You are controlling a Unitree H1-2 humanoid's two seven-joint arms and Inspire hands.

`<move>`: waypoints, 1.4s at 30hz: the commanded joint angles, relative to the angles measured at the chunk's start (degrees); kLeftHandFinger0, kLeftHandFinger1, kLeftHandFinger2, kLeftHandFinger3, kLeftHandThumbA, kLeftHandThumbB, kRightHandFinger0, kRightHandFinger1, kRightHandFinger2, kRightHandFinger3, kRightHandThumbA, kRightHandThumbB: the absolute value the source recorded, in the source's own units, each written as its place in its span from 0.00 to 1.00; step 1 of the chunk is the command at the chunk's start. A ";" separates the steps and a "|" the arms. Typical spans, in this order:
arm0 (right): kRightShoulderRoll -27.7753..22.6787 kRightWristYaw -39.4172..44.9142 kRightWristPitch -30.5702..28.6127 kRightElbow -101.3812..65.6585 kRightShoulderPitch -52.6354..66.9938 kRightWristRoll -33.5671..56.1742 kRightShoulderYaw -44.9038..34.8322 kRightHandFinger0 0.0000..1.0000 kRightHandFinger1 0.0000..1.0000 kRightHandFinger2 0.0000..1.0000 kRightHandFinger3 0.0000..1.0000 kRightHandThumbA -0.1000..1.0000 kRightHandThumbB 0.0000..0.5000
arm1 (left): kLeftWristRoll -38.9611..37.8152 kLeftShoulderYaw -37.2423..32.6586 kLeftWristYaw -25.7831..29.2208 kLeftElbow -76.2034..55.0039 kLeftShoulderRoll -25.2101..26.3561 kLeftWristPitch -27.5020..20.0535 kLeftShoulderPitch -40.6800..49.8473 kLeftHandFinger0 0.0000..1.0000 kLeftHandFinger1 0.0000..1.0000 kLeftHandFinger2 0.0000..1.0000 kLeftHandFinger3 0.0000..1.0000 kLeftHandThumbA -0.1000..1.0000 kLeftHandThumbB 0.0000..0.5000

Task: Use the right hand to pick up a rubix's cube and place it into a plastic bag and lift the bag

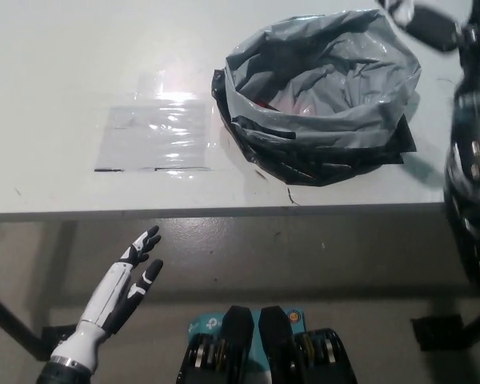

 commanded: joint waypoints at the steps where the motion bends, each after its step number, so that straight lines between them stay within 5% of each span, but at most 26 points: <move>1: -2.01 5.06 -21.61 -45.31 19.59 -20.88 1.65 1.00 1.00 1.00 1.00 1.00 0.60 | -0.37 0.71 -0.55 0.03 1.19 -1.48 -7.24 1.00 1.00 1.00 1.00 1.00 0.24; 4: -1.08 3.48 -25.52 -43.35 24.27 -24.22 3.73 1.00 1.00 1.00 1.00 1.00 0.60 | -1.20 0.71 -0.87 0.44 0.90 -1.64 -8.12 1.00 1.00 1.00 1.00 1.00 0.28; 6: -1.29 -0.35 -29.37 -37.66 29.46 -28.09 5.83 1.00 1.00 1.00 1.00 1.00 0.37 | -2.00 0.74 -1.31 0.58 0.81 -1.60 -8.51 1.00 1.00 1.00 1.00 1.00 0.29; 9: -0.44 -4.56 -30.88 -30.11 34.19 -29.14 7.42 1.00 1.00 1.00 1.00 1.00 0.25 | -2.50 0.71 -1.64 0.72 1.00 -2.10 -8.59 1.00 1.00 1.00 1.00 1.00 0.29; 11: -0.10 -6.28 -31.52 -23.24 35.45 -26.59 7.47 1.00 1.00 1.00 1.00 1.00 0.35 | -2.98 0.68 -1.88 0.65 1.09 -2.51 -8.15 1.00 1.00 1.00 1.00 1.00 0.32; 15: -0.17 -7.52 -31.01 -6.72 35.37 -22.51 7.19 1.00 1.00 1.00 1.00 1.00 0.40 | -3.35 0.28 -2.26 0.27 1.11 -2.97 -6.35 1.00 1.00 1.00 1.00 1.00 0.37; 20: 1.23 -5.62 -33.61 6.96 37.41 -16.56 7.28 1.00 1.00 1.00 1.00 1.00 0.37 | -2.17 -0.73 -2.04 -0.56 0.93 -3.36 -2.39 1.00 1.00 1.00 1.00 1.00 0.42; 27: 2.07 -1.45 -34.61 10.87 39.94 -12.10 6.95 1.00 1.00 1.00 1.00 0.92 0.31 | -1.46 -1.45 -1.64 -0.92 0.61 -3.45 1.08 1.00 1.00 1.00 1.00 1.00 0.38; 37: 2.97 2.02 -33.90 13.01 40.76 -13.22 7.41 1.00 1.00 1.00 1.00 0.92 0.44 | -1.63 -1.43 -1.27 -1.20 0.68 -3.68 3.54 1.00 1.00 1.00 1.00 1.00 0.42; 42: 3.15 3.38 -34.16 11.93 42.17 -13.48 7.41 1.00 1.00 1.00 1.00 0.87 0.37 | -1.56 -1.41 -1.26 -1.48 0.78 -4.36 4.92 1.00 1.00 1.00 1.00 1.00 0.40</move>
